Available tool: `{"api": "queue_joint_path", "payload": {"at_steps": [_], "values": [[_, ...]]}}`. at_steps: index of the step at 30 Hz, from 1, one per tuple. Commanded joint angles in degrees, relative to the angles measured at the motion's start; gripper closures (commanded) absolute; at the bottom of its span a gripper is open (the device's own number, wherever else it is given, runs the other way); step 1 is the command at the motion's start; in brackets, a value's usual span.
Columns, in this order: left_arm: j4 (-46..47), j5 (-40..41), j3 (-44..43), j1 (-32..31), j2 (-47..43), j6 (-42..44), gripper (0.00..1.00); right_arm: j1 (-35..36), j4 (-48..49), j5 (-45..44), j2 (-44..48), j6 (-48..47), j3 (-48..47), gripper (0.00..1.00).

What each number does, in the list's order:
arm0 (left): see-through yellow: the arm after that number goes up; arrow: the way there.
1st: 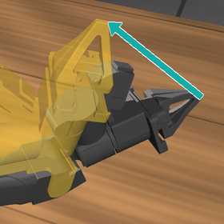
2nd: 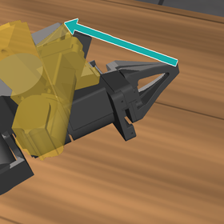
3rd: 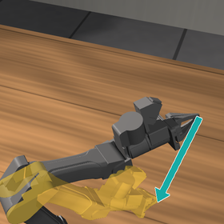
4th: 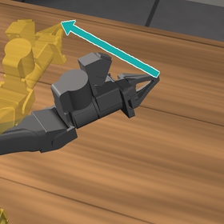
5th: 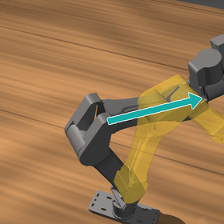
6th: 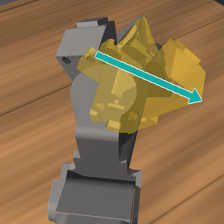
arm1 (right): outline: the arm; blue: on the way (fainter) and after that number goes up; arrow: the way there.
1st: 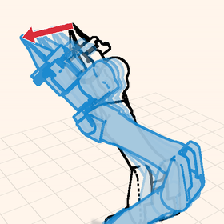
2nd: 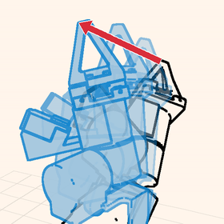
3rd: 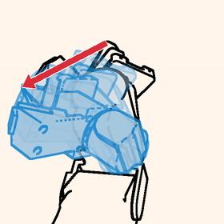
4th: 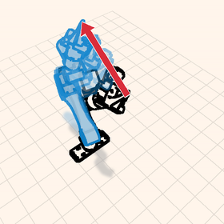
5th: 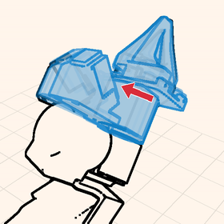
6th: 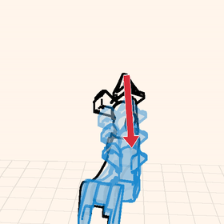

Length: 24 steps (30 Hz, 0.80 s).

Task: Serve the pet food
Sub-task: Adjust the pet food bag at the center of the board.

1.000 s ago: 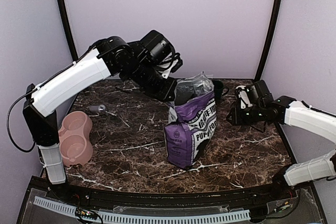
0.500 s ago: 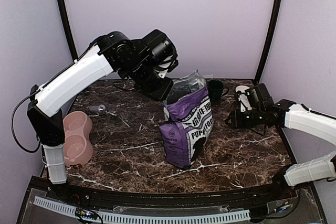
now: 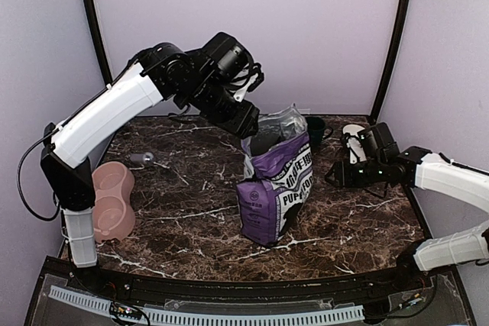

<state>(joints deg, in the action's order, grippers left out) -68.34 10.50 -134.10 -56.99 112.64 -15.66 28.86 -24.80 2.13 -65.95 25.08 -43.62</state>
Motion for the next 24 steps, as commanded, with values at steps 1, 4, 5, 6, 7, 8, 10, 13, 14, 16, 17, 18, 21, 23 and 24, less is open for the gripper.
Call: {"api": "queue_joint_path", "payload": {"at_steps": [1,4,5,6,7,8,10,13,14,16,17,18,21,23,24], "values": [[5.5,-3.4,-0.4,1.7,0.6,4.0,0.44,0.2,4.9,9.4,3.5,0.6,3.3,0.46],[7.9,-4.9,0.4,2.7,1.1,4.9,0.48,1.6,7.7,14.1,6.6,2.1,5.7,0.45],[8.5,-5.4,0.8,3.1,1.4,5.3,0.52,2.7,8.1,15.1,7.7,2.3,6.5,0.44],[9.2,-5.9,1.1,3.4,1.5,5.4,0.55,4.2,8.6,15.7,8.9,2.5,7.3,0.43],[9.6,-6.4,1.3,3.7,1.6,5.4,0.59,6.0,8.9,15.9,10.1,2.6,7.9,0.42],[10.0,-6.8,1.4,4.0,1.8,5.5,0.62,7.9,9.0,16.0,11.0,2.6,8.4,0.42],[10.7,-7.2,1.7,4.3,2.0,5.7,0.68,11.8,9.3,16.1,12.0,2.7,9.4,0.41],[11.6,-7.7,2.8,4.8,2.1,5.8,0.75,17.7,10.5,16.6,13.0,3.5,10.9,0.41],[12.0,-7.8,3.2,4.9,2.1,5.8,0.76,20.1,11.4,16.6,13.2,3.8,11.4,0.41],[12.6,-8.1,3.9,5.1,2.1,5.6,0.8,25.2,14.0,15.7,13.1,4.4,12.1,0.41],[12.8,-8.3,4.1,5.1,2.1,5.5,0.82,28.0,15.4,14.8,12.7,4.4,12.3,0.42],[12.9,-8.5,4.4,5.1,2.1,5.4,0.84,30.9,17.0,12.9,12.1,4.3,12.3,0.43],[13.1,-8.7,4.8,5.1,2.1,5.0,0.89,39.2,22.0,6.4,8.2,3.0,11.4,0.45],[13.1,-8.6,4.9,5.2,2.1,4.7,0.91,43.7,24.5,1.2,3.8,1.8,9.9,0.47],[13.0,-8.6,4.9,5.2,2.1,4.5,0.92,45.7,25.2,-1.7,1.1,1.0,8.7,0.48]]}}
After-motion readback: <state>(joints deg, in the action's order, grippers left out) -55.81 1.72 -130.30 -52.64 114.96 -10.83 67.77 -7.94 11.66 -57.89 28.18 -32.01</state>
